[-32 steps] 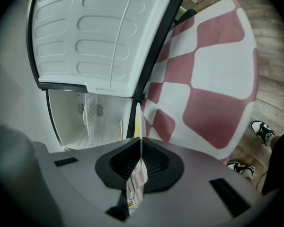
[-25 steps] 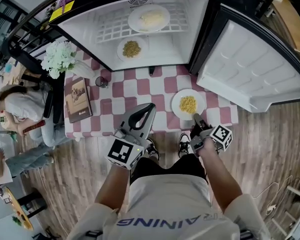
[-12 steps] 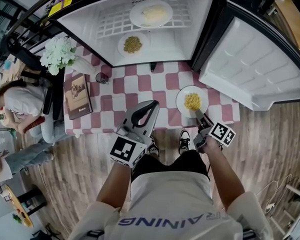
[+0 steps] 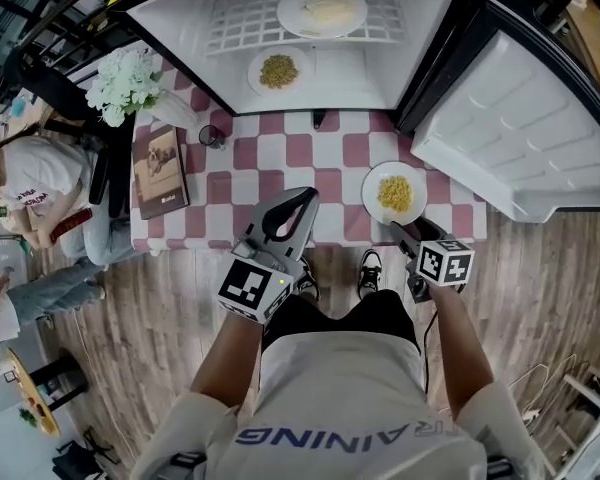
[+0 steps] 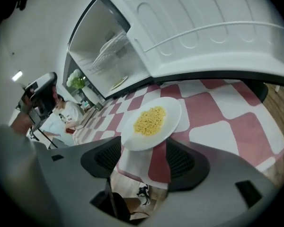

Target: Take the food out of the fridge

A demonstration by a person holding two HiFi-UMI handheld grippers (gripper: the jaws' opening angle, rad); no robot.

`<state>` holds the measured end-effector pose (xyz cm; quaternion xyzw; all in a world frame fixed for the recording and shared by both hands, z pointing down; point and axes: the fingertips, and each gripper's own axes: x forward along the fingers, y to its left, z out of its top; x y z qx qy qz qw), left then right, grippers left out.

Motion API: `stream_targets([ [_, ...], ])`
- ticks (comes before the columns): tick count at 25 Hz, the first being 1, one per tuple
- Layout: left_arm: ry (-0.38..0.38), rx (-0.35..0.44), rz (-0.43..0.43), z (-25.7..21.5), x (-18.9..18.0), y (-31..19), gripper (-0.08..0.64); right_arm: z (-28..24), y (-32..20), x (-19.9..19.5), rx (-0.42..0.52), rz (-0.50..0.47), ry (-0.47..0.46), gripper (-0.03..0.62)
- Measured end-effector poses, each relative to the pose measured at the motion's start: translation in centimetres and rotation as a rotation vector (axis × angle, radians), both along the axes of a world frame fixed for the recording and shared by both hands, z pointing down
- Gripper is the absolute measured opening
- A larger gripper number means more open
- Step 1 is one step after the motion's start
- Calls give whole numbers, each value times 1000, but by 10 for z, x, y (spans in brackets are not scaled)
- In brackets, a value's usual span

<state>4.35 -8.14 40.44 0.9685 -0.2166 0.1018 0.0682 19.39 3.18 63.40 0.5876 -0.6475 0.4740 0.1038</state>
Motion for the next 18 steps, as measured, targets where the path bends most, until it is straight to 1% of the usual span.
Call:
stream_targets([
  [4,-10,-10,-4,5,-1,1,14,6,3,0,-26,-115,85,292],
  [8,-17,-15,-14,8,-4,3,14,13,8,2,-63,-186,147,292],
  [15,-16,-15,-32,7,-8,2,14,15,20,3,-118,-209,168,291],
  [17,-12,-11,-41,4,-9,1,14,5,18,6,-103,-189,167,288],
  [18,-8,-7,-47,3,-9,0,14,-3,14,8,-77,-170,162,274],
])
